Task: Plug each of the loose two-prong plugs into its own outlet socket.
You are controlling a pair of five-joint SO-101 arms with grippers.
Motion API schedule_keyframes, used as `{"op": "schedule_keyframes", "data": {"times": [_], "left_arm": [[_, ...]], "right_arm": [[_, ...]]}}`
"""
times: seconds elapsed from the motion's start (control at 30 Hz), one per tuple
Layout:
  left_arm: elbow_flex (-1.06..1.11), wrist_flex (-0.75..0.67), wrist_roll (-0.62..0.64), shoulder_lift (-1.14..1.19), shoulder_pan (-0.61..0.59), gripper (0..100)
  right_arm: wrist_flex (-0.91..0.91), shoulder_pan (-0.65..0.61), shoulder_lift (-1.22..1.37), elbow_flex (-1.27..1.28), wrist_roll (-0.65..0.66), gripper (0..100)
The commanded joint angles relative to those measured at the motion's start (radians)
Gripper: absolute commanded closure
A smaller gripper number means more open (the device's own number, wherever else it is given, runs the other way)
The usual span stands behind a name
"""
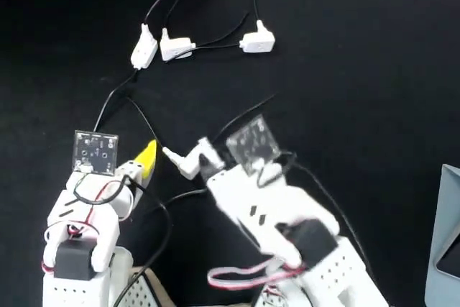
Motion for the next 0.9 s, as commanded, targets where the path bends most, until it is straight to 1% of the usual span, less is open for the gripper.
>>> {"op": "schedule_keyframes", "data": {"times": [0.0, 0.13, 0.3, 0.57, 0.67, 0.8, 0.87], "left_arm": [[-0.088, -0.026, 0.071, -0.006, 0.005, 75], [-0.139, -0.026, 0.103, -0.006, 0.012, 75], [-0.179, -0.025, 0.103, -0.005, 0.139, 75], [-0.219, -0.015, 0.1, -0.005, 0.292, 75], [-0.265, 0.02, 0.097, -0.003, 0.337, 75], [-0.298, 0.091, 0.009, -0.003, 0.418, 75], [-0.298, 0.115, -0.025, -0.005, 0.44, 75]], "right_arm": [[0.011, -0.061, -0.062, -0.054, -0.002, 98.7], [0.011, -0.107, -0.062, -0.054, 0.005, 98.7], [0.008, -0.161, -0.061, -0.042, 0.005, 98.7], [0.011, -0.161, -0.061, 0.001, 0.005, 98.7], [0.014, -0.157, -0.059, 0.004, 0.005, 98.7], [0.014, -0.155, -0.059, 0.004, 0.005, 98.7], [0.015, -0.155, -0.059, 0.004, 0.005, 98.7]]}}
